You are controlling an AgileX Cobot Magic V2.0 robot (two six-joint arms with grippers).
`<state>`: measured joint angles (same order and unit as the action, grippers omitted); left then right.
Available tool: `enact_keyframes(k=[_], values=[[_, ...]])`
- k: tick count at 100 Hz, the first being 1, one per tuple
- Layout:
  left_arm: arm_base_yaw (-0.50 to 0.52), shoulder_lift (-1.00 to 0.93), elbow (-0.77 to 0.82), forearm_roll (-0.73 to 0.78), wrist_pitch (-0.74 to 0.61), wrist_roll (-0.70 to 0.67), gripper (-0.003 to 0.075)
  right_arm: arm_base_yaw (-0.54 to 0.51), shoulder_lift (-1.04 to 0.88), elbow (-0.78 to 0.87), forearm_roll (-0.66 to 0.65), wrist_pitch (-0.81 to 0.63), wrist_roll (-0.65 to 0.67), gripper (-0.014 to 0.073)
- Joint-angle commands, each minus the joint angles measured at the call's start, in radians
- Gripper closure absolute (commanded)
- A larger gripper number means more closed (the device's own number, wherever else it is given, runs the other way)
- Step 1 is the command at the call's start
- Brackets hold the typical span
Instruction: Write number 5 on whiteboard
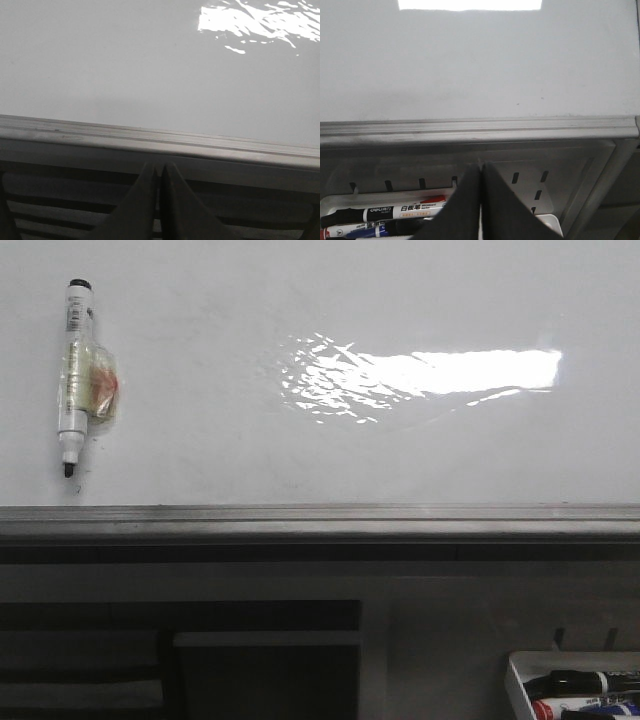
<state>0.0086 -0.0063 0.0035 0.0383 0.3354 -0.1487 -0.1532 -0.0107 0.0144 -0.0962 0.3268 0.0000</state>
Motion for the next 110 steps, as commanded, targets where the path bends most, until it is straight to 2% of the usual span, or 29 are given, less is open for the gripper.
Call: enact_keyframes(k=[1,110], values=[[0.003,-0.027,0.019,-0.002,-0.068,-0.005,0.0741,-0.007,-0.018,0.025,-0.003,-0.015,0.0,0.0655],[0.003,-0.027,0.019,0.004,-0.087,-0.005,0.0741,-0.007,-0.018,0.025,-0.003,-0.015,0.0,0.0655]])
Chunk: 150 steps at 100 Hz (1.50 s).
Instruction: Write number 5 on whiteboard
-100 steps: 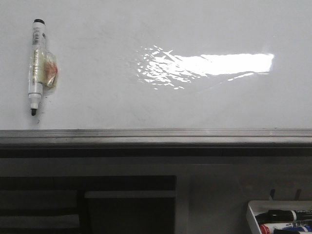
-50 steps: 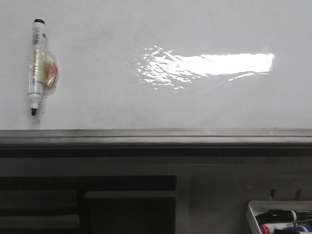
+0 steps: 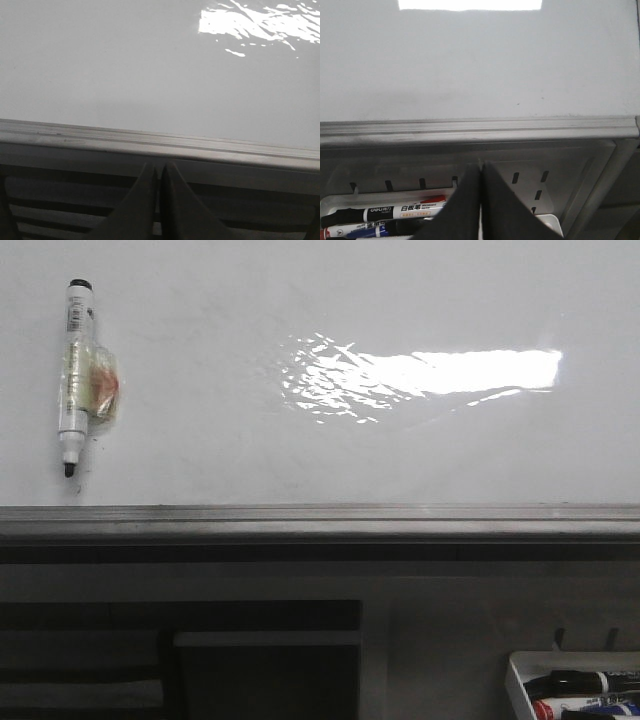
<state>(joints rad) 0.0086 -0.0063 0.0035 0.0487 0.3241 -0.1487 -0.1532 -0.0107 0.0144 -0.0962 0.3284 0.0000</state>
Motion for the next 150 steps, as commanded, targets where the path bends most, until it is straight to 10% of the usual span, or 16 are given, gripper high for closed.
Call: enact_keyframes(k=[1,150], values=[[0.003,-0.027,0.019,-0.006,-0.077,-0.005,0.0741,-0.007,-0.018,0.025,-0.003,-0.017,0.0,0.0655],[0.003,-0.027,0.019,-0.149,-0.166,-0.005,0.0741,-0.007,-0.018,0.025,-0.003,-0.091,0.0,0.0655]])
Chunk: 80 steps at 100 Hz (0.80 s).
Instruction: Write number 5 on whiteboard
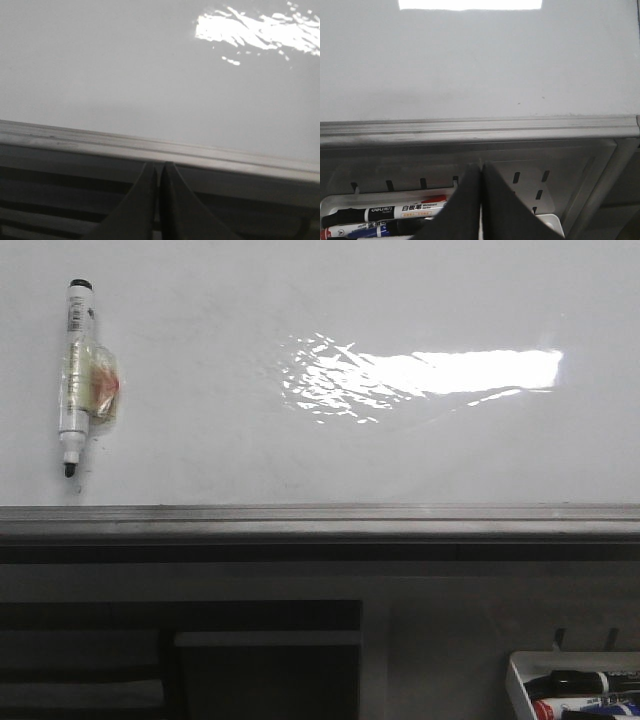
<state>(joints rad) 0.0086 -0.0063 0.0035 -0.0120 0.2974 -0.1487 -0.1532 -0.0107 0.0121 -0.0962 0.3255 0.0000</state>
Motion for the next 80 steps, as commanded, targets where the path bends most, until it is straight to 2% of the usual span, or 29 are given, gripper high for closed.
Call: enact_keyframes(k=[1,8,17,34,46,55,66,72,80], values=[[0.003,-0.027,0.019,-0.106,-0.145,-0.005,0.0741,-0.007,-0.018,0.027,-0.003,-0.108,0.0,0.0655],[0.003,-0.027,0.019,-0.156,-0.19,-0.005,0.0741,-0.007,-0.018,0.027,-0.003,-0.233,0.0,0.0655],[0.003,-0.027,0.019,-0.149,-0.235,-0.005,0.0741,-0.007,-0.018,0.027,-0.008,-0.376,0.0,0.0655],[0.003,-0.027,0.019,-0.149,-0.286,-0.005,0.0741,-0.007,-0.018,0.027,-0.015,-0.443,0.0,0.0655],[0.003,-0.027,0.012,-0.149,-0.286,-0.005,0.0741,-0.005,-0.018,0.018,-0.004,-0.39,0.0,0.0655],[0.003,-0.027,-0.006,-0.12,-0.273,-0.005,0.0741,-0.005,-0.014,-0.026,0.051,-0.258,0.008,0.0655],[0.003,0.0,-0.083,-0.087,-0.146,-0.005,0.0741,-0.004,0.034,-0.084,0.107,-0.171,0.008,0.0655],[0.003,0.043,-0.12,-0.087,-0.132,-0.005,0.0741,0.001,0.077,-0.117,0.111,-0.159,0.008,0.0655],[0.003,0.131,-0.195,-0.087,-0.072,-0.005,0.0741,0.006,0.163,-0.18,0.111,-0.026,0.008,0.0655]])
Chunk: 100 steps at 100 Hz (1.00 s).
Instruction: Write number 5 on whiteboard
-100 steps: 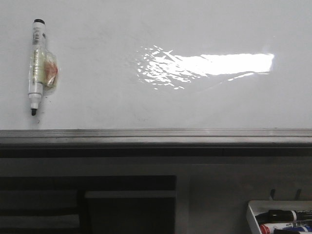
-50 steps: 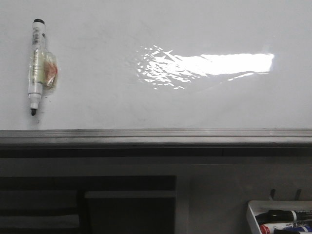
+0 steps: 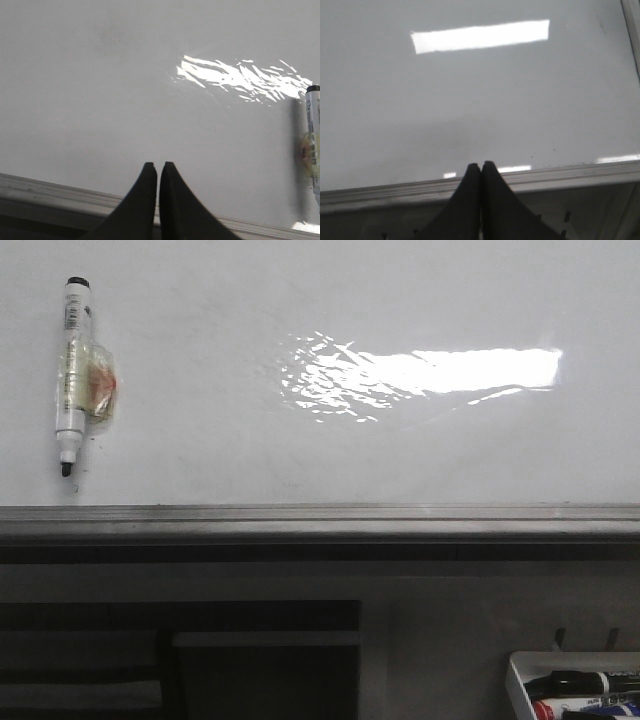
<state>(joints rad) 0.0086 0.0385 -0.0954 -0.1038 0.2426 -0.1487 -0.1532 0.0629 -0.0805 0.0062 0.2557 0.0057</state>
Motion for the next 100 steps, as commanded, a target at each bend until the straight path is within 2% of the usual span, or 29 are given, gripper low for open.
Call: enact_keyframes(k=[1,11,27,34,46,53,60,76,100], values=[[0.003,0.102,-0.109,0.004,-0.007,-0.005,0.0741,0.006,0.106,-0.105,0.009,0.068,0.002,0.0655],[0.003,0.213,-0.192,0.011,0.043,-0.005,0.0741,0.006,0.21,-0.17,0.022,0.134,0.002,0.0655],[0.003,0.334,-0.249,0.019,0.027,0.031,0.0715,0.04,0.246,-0.196,0.036,0.107,0.002,0.0655],[0.003,0.37,-0.251,0.019,0.0,0.079,0.0608,0.045,0.246,-0.196,0.036,0.12,0.002,0.0655],[0.003,0.418,-0.251,0.013,-0.084,0.083,0.0311,0.045,0.246,-0.194,0.036,0.145,0.002,0.0655],[0.003,0.444,-0.243,-0.011,-0.171,0.081,0.0228,0.045,0.246,-0.194,0.036,0.145,0.002,0.0655],[0.003,0.471,-0.24,-0.029,-0.243,0.081,0.023,0.045,0.246,-0.194,0.036,0.145,0.002,0.0655],[-0.026,0.51,-0.244,-0.029,-0.305,0.081,0.025,0.045,0.246,-0.194,0.036,0.145,0.002,0.0655],[-0.234,0.566,-0.244,0.094,-0.42,0.081,0.0249,0.045,0.246,-0.194,0.036,0.153,0.002,0.0655]])
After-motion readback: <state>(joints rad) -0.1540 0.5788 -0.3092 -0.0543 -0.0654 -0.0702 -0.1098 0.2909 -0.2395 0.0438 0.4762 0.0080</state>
